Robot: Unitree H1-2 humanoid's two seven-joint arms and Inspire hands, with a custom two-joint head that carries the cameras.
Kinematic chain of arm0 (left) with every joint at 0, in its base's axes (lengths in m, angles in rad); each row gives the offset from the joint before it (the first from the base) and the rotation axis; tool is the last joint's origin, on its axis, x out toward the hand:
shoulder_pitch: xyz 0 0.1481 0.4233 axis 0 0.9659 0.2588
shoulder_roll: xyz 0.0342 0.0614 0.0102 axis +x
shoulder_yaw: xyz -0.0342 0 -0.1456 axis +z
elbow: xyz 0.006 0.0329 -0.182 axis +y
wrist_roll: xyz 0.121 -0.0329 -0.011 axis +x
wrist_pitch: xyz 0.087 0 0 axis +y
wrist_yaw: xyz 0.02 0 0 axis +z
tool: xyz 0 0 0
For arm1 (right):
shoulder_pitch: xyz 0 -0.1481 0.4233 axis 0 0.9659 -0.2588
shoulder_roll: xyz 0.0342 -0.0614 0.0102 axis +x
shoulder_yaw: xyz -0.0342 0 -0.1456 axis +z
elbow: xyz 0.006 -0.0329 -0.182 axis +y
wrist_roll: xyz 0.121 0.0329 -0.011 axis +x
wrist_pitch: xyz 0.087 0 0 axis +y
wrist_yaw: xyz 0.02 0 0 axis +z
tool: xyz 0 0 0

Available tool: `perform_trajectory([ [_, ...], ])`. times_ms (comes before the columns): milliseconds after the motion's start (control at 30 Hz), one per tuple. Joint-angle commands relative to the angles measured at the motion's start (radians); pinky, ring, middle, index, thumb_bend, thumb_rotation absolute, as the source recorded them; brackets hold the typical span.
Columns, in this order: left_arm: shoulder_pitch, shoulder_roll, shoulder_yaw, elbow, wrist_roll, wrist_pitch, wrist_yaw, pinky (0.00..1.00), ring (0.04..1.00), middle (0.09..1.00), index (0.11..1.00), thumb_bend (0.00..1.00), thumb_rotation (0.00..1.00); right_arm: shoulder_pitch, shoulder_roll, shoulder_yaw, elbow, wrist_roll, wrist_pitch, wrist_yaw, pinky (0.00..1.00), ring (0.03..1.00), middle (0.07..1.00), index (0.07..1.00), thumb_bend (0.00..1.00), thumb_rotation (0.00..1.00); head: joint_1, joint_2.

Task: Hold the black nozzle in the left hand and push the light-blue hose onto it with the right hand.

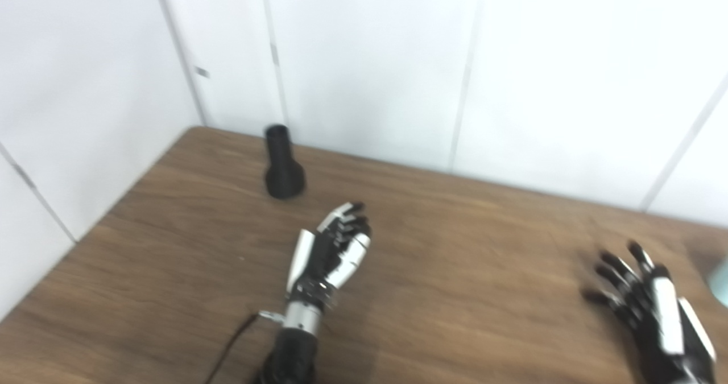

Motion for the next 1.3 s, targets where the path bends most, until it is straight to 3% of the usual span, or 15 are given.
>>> perform_trajectory([
  [0, 0.007, -0.016, -0.017, 0.039, 0.013, -0.006, 0.001, 0.72, 0.746, 0.780, 0.837, 0.33, 0.56, 0.001, -0.009, -0.007, 0.020, 0.000, 0.025, -0.002, 0.79, 0.863, 0.871, 1.000, 0.34, 1.00, 0.001, -0.003],
  [133, 0.010, -0.009, -0.024, 0.035, 0.027, -0.006, 0.004, 0.73, 0.745, 0.783, 0.842, 0.34, 0.52, 0.008, -0.009, -0.006, 0.001, 0.000, 0.031, -0.004, 0.77, 0.854, 0.866, 1.000, 0.33, 1.00, -0.001, 0.003],
  [267, 0.011, -0.002, -0.029, 0.039, 0.051, -0.026, 0.019, 0.67, 0.726, 0.769, 0.832, 0.41, 0.40, 0.014, -0.004, -0.008, -0.025, 0.002, 0.057, -0.013, 0.78, 0.861, 0.870, 1.000, 0.34, 1.00, -0.004, 0.008],
  [500, 0.007, 0.000, -0.015, 0.035, 0.126, -0.061, 0.097, 0.66, 0.732, 0.780, 0.816, 0.65, 0.09, 0.013, -0.001, -0.004, -0.044, -0.005, 0.072, -0.020, 0.78, 0.857, 0.864, 1.000, 0.32, 1.00, -0.006, 0.015],
  [667, 0.006, 0.004, 0.018, -0.065, 0.154, -0.011, 0.114, 0.66, 0.752, 0.821, 0.835, 0.76, 0.01, 0.020, 0.002, -0.004, -0.079, 0.003, 0.099, -0.021, 0.77, 0.857, 0.861, 1.000, 0.31, 1.00, -0.012, 0.017],
  [967, -0.012, 0.048, 0.080, -0.235, 0.183, 0.105, 0.082, 0.69, 0.776, 0.831, 0.866, 0.88, 0.01, 0.033, 0.003, -0.005, -0.117, -0.004, 0.130, -0.033, 0.77, 0.856, 0.861, 0.996, 0.30, 1.00, -0.008, 0.022],
  [1100, -0.029, 0.079, 0.119, -0.299, 0.200, 0.191, 0.059, 0.72, 0.771, 0.814, 0.872, 0.91, 0.06, 0.038, 0.002, 0.004, -0.133, -0.018, 0.138, -0.035, 0.77, 0.861, 0.871, 1.000, 0.28, 1.00, 0.003, 0.020],
  [1267, -0.060, 0.116, 0.172, -0.334, 0.185, 0.252, 0.045, 0.77, 0.801, 0.839, 0.878, 0.97, 0.16, 0.041, 0.004, 0.011, -0.146, -0.035, 0.149, -0.042, 0.79, 0.877, 0.883, 1.000, 0.27, 1.00, 0.004, 0.019],
])
